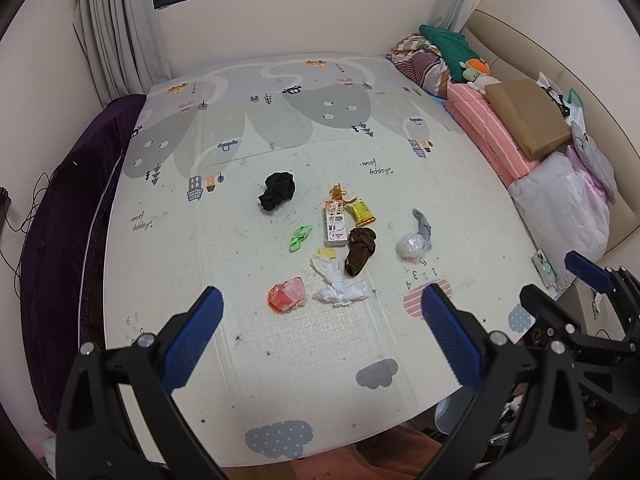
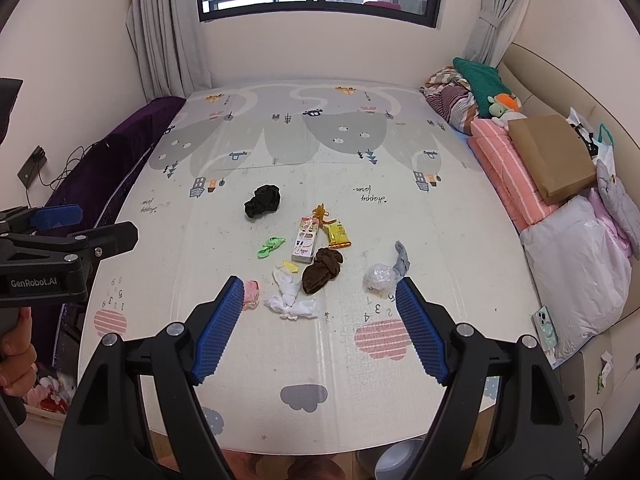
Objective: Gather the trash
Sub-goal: 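Grasp the red-and-white plastic bag with left tool while right tool grasps white tissues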
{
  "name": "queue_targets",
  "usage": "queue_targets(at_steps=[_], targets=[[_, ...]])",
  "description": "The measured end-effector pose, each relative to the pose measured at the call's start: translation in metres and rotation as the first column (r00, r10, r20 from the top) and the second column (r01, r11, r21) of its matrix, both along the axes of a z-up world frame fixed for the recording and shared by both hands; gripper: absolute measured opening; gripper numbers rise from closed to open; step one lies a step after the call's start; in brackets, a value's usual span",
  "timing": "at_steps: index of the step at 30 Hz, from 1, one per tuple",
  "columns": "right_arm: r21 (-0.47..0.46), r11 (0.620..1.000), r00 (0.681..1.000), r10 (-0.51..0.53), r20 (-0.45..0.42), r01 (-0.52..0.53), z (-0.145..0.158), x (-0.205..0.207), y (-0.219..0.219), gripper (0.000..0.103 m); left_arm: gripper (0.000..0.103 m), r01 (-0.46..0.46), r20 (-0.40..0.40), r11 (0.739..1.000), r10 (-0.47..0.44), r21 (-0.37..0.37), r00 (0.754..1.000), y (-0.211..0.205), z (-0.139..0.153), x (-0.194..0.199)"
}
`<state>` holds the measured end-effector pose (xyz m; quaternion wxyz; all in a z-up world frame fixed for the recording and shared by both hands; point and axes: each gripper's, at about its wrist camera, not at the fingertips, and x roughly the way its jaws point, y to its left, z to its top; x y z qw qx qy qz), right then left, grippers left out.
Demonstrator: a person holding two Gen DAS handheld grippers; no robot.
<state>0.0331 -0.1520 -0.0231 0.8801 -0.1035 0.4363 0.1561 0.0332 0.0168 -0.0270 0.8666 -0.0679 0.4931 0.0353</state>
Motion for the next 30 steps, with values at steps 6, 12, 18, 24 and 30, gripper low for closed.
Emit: queue_targets(at_steps=[6, 12, 18, 24, 30], targets=[[-0.010, 1.000, 0.999, 0.028, -0.043, -0.028, -0.027, 0.019, 0.011, 0.075, 0.099, -0.018, -0.052, 1.000, 0.018, -0.004, 0.998, 0.015, -0.027, 0.018], [-0.024, 0.997, 0.991, 0.066, -0.112, -0.069, -0.088, 0.047, 0.029, 0.075, 0.099, -0.032, -0.133, 0.999, 0.030, -0.010, 0.991, 0.033, -0.080, 0.044], [-0.052, 0.995, 0.983, 0.080, -0.166, -0.090, -0.171, 0.078, 0.051, 0.075, 0.099, -0.057, -0.220, 0.998, 0.050, -0.023, 0.974, 0.056, -0.157, 0.066], [-0.072, 0.989, 0.974, 0.113, -0.197, -0.130, -0.254, 0.096, 0.073, 0.075, 0.099, -0.048, -0.281, 0.998, 0.033, -0.048, 0.959, 0.067, -0.241, 0.082], [-0.094, 0.986, 0.964, 0.113, -0.240, -0.139, -0.338, 0.110, 0.083, 0.074, 0.099, -0.017, -0.311, 0.999, 0.002, -0.044, 0.951, 0.074, -0.321, 0.103]])
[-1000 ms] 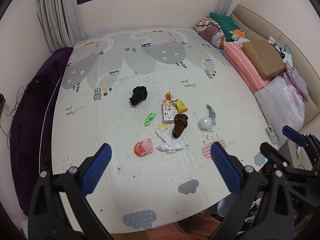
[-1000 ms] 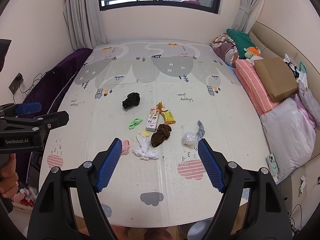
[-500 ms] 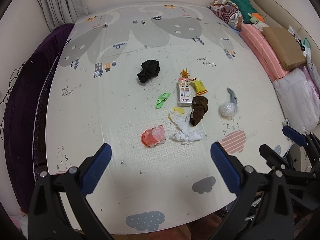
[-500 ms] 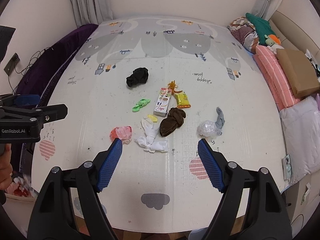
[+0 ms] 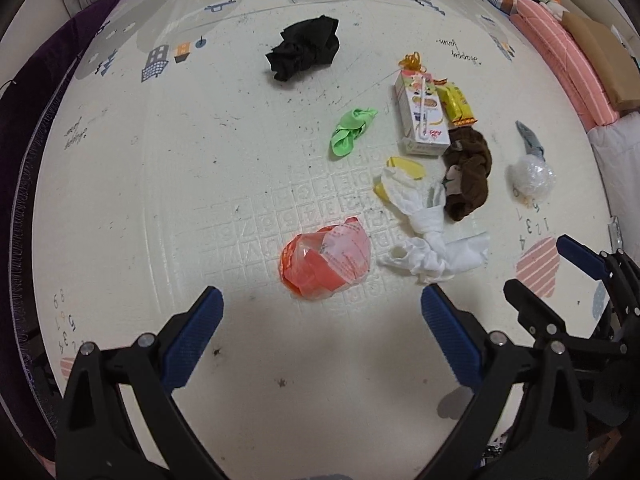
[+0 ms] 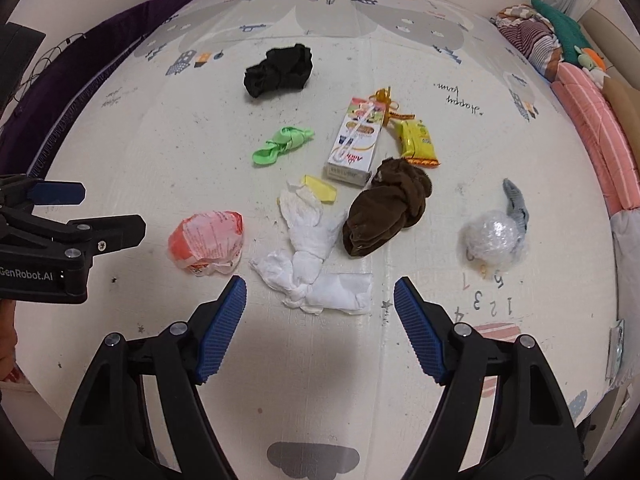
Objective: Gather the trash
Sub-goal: 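Grasp the red-and-white plastic bag with left tool while right tool grasps white tissues, then carry the tissues in the right tool to the grey bin and release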
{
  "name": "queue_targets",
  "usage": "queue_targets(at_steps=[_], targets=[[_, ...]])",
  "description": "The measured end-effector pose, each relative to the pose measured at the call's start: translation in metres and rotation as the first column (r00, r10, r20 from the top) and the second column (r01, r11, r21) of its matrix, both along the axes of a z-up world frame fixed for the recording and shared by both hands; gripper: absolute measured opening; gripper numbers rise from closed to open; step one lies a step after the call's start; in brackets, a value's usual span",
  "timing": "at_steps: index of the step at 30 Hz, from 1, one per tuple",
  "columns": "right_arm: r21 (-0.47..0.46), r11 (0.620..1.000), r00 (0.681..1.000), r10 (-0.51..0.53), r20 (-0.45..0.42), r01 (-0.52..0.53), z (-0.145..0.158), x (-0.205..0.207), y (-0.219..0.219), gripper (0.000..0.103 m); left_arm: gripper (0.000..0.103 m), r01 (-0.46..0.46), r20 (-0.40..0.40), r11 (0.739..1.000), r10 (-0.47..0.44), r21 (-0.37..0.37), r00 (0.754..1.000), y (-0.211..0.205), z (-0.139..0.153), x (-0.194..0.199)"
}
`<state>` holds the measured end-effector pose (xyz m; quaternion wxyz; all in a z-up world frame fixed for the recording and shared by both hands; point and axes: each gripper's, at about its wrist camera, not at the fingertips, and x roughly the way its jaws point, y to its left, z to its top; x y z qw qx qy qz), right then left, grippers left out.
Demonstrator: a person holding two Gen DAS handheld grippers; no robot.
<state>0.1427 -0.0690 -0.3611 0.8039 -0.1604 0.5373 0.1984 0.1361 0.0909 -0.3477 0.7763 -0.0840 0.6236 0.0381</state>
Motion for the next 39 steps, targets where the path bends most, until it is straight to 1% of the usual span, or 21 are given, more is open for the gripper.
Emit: queue_targets(at_steps=[4, 7, 9, 11, 12, 13, 14, 15, 16, 17, 18, 20, 23, 27, 30, 33, 37, 39], targets=[[-0.017, 1.000, 1.000, -0.011, -0.007, 0.011, -0.046, 0.008, 0.002, 0.073, 0.099, 0.033, -0.012, 0.999, -0.033, 0.006, 0.999, 0.000, -0.049, 0.016], [-0.029, 0.999, 1.000, -0.021, -0.016, 0.021, -0.073, 0.014, 0.004, 0.068, 0.099, 0.069, -0.013, 0.998, -0.069, 0.012, 0.998, -0.003, -0.080, 0.023], [-0.030, 0.999, 0.999, -0.030, -0.024, 0.029, -0.087, 0.019, 0.004, 0.068, 0.097, 0.083, -0.021, 0.997, -0.083, 0.001, 0.996, -0.004, -0.097, 0.026], [-0.030, 0.999, 0.999, -0.027, -0.035, 0.026, -0.100, 0.020, 0.004, 0.064, 0.095, 0.095, -0.030, 0.995, -0.096, -0.019, 0.995, -0.003, -0.110, 0.026], [-0.025, 0.999, 0.999, -0.022, -0.042, 0.021, -0.105, 0.019, 0.005, 0.063, 0.094, 0.105, -0.028, 0.994, -0.106, -0.036, 0.994, -0.003, -0.115, 0.026], [-0.014, 1.000, 0.999, -0.017, -0.048, 0.016, -0.107, 0.018, 0.005, 0.060, 0.086, 0.111, -0.024, 0.992, -0.113, -0.058, 0.993, -0.003, -0.118, 0.025], [-0.001, 1.000, 0.998, -0.006, -0.055, 0.006, -0.109, 0.017, 0.007, 0.052, 0.081, 0.115, -0.020, 0.991, -0.117, -0.075, 0.993, -0.003, -0.120, 0.025], [0.009, 1.000, 0.998, 0.009, -0.063, -0.008, -0.111, 0.016, 0.009, 0.048, 0.078, 0.121, -0.011, 0.989, -0.123, -0.088, 0.992, -0.003, -0.120, 0.026], [0.017, 1.000, 0.997, 0.026, -0.067, -0.025, -0.112, 0.015, 0.013, 0.038, 0.069, 0.135, 0.001, 0.986, -0.135, -0.102, 0.991, -0.004, -0.119, 0.026], [0.025, 0.999, 0.997, 0.043, -0.071, -0.042, -0.113, 0.013, 0.016, 0.033, 0.062, 0.147, 0.010, 0.983, -0.147, -0.109, 0.989, -0.005, -0.117, 0.027], [0.015, 0.999, 0.997, 0.052, -0.063, -0.051, -0.113, 0.011, 0.020, 0.031, 0.060, 0.157, 0.017, 0.982, -0.156, -0.102, 0.988, -0.006, -0.114, 0.027], [0.026, 0.998, 0.997, 0.066, -0.049, -0.065, -0.109, 0.008, 0.024, 0.026, 0.050, 0.182, 0.034, 0.979, -0.179, -0.089, 0.983, -0.009, -0.109, 0.026], [0.067, 0.997, 0.998, 0.039, -0.049, -0.035, -0.099, 0.004, 0.019, 0.025, 0.044, 0.202, 0.052, 0.976, -0.198, -0.088, 0.979, -0.011, -0.103, 0.023], [0.078, 0.997, 0.999, 0.001, -0.036, 0.001, -0.084, -0.007, 0.005, 0.025, 0.043, 0.206, 0.063, 0.974, -0.201, -0.096, 0.978, -0.009, -0.091, 0.014], [0.075, 0.997, 0.999, -0.020, -0.035, 0.022, -0.076, -0.015, -0.008, 0.025, 0.043, 0.215, 0.075, 0.973, -0.209, -0.083, 0.975, -0.009, -0.077, 0.006], [0.122, 0.991, 0.998, -0.050, -0.035, 0.054, -0.062, -0.022, -0.020, 0.025, 0.043, 0.227, 0.091, 0.971, -0.220, -0.076, 0.971, -0.011, -0.068, -0.002], [0.102, 0.992, 0.997, -0.078, 0.010, 0.076, -0.044, -0.035, -0.030, 0.025, 0.043, 0.259, 0.114, 0.963, -0.249, -0.080, 0.962, -0.025, -0.051, -0.011], [0.102, 0.990, 0.995, -0.102, 0.009, 0.101, -0.039, -0.043, -0.039, 0.025, 0.043, 0.276, 0.121, 0.957, -0.264, -0.091, 0.957, -0.038, -0.044, -0.014]])
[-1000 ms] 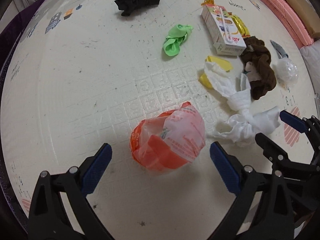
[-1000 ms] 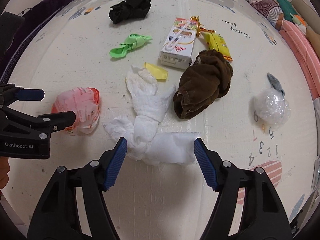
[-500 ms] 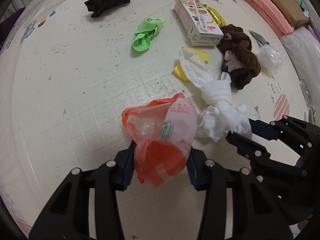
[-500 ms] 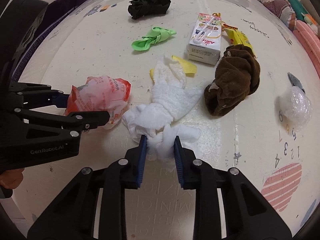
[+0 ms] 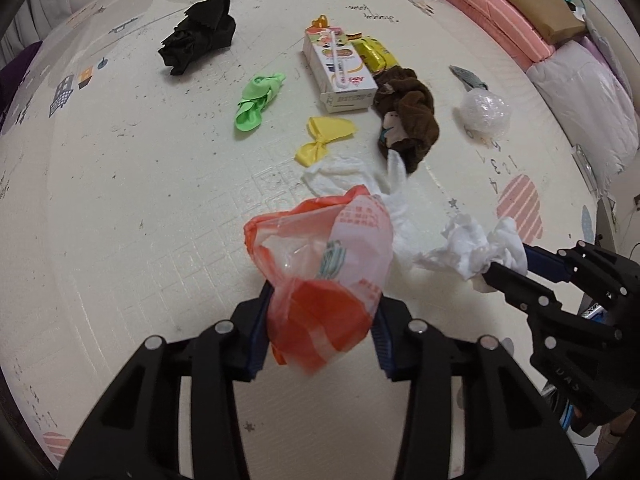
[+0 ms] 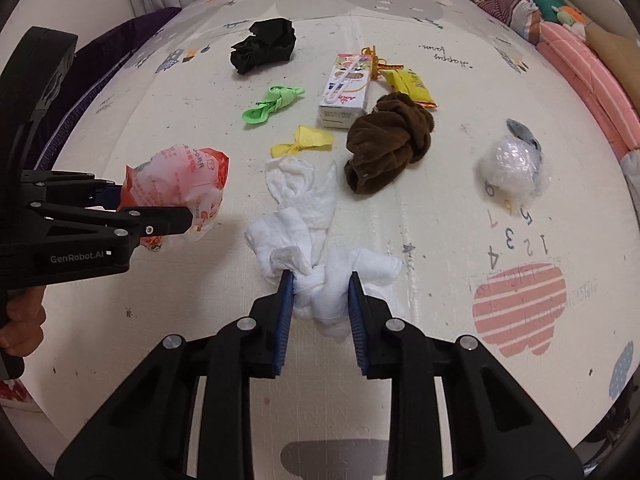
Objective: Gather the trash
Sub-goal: 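Carry the tissues in the right tool to the grey bin and release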
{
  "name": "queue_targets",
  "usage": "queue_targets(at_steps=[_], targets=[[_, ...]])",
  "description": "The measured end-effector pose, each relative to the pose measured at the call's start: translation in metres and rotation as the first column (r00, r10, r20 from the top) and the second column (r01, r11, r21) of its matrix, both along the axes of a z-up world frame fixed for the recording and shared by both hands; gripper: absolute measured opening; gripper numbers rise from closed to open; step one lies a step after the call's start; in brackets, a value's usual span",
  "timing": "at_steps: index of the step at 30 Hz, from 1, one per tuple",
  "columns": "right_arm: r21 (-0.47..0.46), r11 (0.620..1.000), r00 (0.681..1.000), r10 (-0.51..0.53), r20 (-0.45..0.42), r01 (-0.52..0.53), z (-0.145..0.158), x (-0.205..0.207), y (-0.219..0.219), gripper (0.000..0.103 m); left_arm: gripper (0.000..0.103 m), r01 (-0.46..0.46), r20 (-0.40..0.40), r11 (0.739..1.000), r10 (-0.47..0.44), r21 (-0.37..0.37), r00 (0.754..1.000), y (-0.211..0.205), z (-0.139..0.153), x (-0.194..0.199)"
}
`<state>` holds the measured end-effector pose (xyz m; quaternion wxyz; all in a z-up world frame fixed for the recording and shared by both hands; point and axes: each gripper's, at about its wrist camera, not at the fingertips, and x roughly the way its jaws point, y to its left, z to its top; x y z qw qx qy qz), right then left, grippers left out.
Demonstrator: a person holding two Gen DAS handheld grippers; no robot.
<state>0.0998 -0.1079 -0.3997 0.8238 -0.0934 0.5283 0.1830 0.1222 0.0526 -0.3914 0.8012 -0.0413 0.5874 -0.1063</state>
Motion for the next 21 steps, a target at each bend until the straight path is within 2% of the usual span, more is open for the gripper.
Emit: queue_targets(at_steps=[5, 12, 14, 17, 21], targets=[[0.013, 0.995, 0.996, -0.094, -0.004, 0.094, 0.009, -0.023, -0.036, 0.025, 0.043, 0.069, 0.012, 0.998, -0.069, -0.008, 0.998, -0.034, 0.018, -0.012], [-0.012, 0.961, 0.961, -0.276, -0.011, 0.276, 0.019, -0.089, -0.139, 0.025, 0.043, 0.216, 0.014, 0.976, -0.216, 0.002, 0.976, -0.118, 0.038, -0.036], [-0.033, 0.938, 0.938, -0.345, -0.019, 0.344, 0.020, -0.112, -0.177, 0.025, 0.043, 0.275, 0.013, 0.961, -0.275, -0.002, 0.961, -0.153, 0.040, -0.046], [-0.066, 0.888, 0.889, -0.457, -0.024, 0.455, 0.019, -0.154, -0.240, 0.025, 0.043, 0.379, 0.009, 0.925, -0.379, -0.003, 0.925, -0.215, 0.041, -0.064], [-0.099, 0.792, 0.795, -0.607, -0.021, 0.602, 0.015, -0.214, -0.318, 0.026, 0.044, 0.513, 0.021, 0.858, -0.512, -0.016, 0.859, -0.304, 0.042, -0.098]])
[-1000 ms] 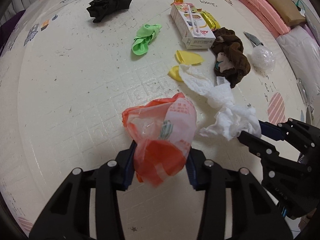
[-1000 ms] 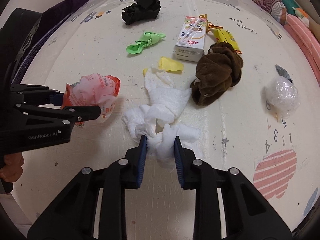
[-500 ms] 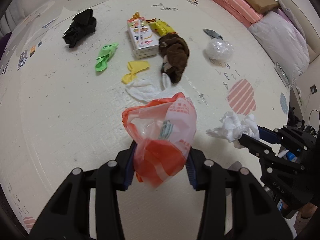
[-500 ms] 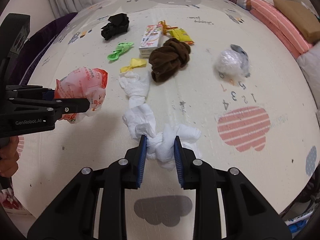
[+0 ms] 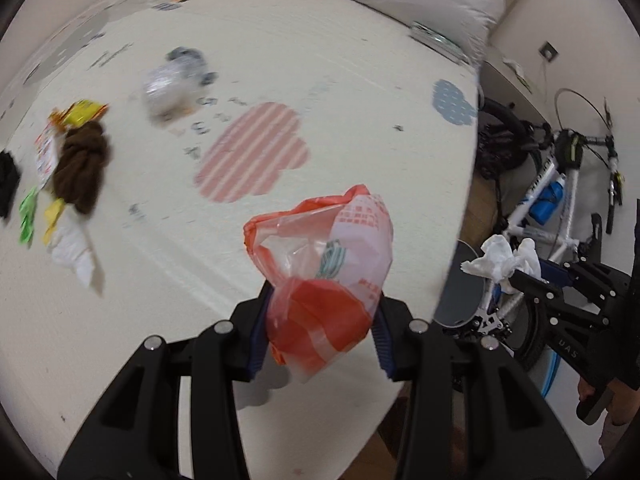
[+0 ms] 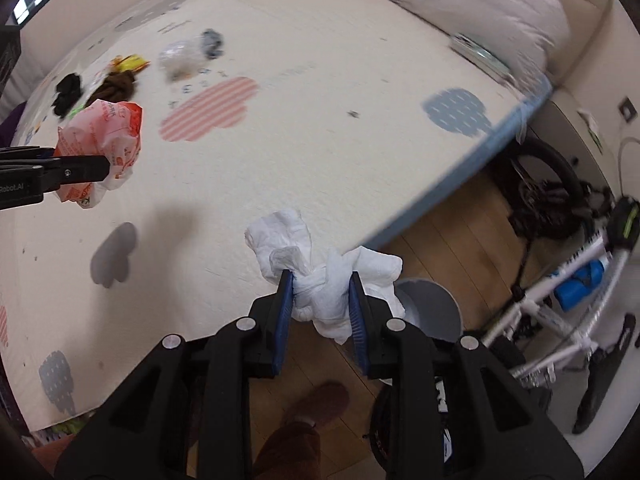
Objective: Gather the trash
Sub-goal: 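Carry the tissues in the right tool to the grey bin and release, then lower the red-and-white bag over the bin and open the left tool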
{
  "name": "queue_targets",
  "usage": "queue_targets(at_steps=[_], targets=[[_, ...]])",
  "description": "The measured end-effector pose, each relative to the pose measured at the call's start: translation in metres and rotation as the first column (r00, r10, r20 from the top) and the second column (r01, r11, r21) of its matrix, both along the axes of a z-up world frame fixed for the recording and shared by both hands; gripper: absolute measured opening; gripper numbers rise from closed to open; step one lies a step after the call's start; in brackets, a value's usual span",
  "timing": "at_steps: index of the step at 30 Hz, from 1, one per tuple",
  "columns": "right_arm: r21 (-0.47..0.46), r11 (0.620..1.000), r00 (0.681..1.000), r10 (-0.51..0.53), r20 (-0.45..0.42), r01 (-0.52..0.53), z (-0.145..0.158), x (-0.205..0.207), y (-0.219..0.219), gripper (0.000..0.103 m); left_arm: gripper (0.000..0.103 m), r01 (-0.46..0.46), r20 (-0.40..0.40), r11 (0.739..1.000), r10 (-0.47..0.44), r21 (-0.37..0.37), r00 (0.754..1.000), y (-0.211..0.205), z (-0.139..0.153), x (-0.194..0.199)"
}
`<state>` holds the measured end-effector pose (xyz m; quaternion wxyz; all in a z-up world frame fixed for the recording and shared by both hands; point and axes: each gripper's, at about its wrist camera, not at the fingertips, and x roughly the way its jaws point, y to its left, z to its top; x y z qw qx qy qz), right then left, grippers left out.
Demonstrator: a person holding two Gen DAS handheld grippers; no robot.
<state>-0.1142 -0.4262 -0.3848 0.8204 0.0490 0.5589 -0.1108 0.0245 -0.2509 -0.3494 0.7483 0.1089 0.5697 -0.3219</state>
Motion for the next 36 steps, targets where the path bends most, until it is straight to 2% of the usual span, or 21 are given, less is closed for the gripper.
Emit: queue_targets(at_steps=[4, 9, 12, 13, 14, 18, 24, 28, 31, 36], targets=[[0.005, 0.989, 0.989, -0.148, 0.003, 0.148, -0.007, -0.046, -0.059, 0.027, 0.044, 0.128, -0.021, 0.991, -0.129, -0.025, 0.991, -0.081, -0.010, -0.038], [0.036, 0.971, 0.971, -0.238, 0.015, 0.237, -0.030, -0.079, -0.108, 0.031, 0.044, 0.249, -0.048, 0.968, -0.250, -0.029, 0.967, -0.159, -0.036, -0.081], [0.058, 0.965, 0.966, -0.259, 0.024, 0.257, -0.049, -0.085, -0.126, 0.052, 0.044, 0.297, -0.066, 0.955, -0.297, -0.015, 0.953, -0.190, -0.051, -0.100], [0.054, 0.963, 0.963, -0.266, 0.031, 0.264, -0.055, -0.087, -0.131, 0.066, 0.044, 0.308, -0.070, 0.951, -0.308, -0.005, 0.949, -0.199, -0.057, -0.104], [0.047, 0.962, 0.962, -0.272, 0.037, 0.270, -0.059, -0.088, -0.136, 0.070, 0.044, 0.318, -0.076, 0.948, -0.317, 0.002, 0.945, -0.206, -0.062, -0.108], [0.052, 0.955, 0.956, -0.292, 0.028, 0.291, -0.072, -0.097, -0.153, 0.070, 0.044, 0.355, -0.092, 0.934, -0.351, 0.032, 0.932, -0.228, -0.078, -0.119], [0.068, 0.926, 0.928, -0.372, -0.002, 0.371, -0.068, -0.124, -0.176, 0.070, 0.045, 0.399, -0.113, 0.917, -0.394, 0.024, 0.912, -0.254, -0.085, -0.133], [0.058, 0.910, 0.912, -0.409, -0.013, 0.410, -0.061, -0.143, -0.189, 0.070, 0.053, 0.435, -0.110, 0.900, -0.432, 0.003, 0.895, -0.272, -0.088, -0.144], [0.046, 0.903, 0.904, -0.428, -0.011, 0.428, -0.055, -0.152, -0.196, 0.070, 0.072, 0.455, -0.093, 0.890, -0.452, 0.009, 0.887, -0.284, -0.090, -0.151], [0.041, 0.904, 0.905, -0.426, -0.008, 0.425, -0.049, -0.160, -0.204, 0.070, 0.076, 0.452, -0.106, 0.891, -0.447, 0.033, 0.888, -0.295, -0.096, -0.154]])
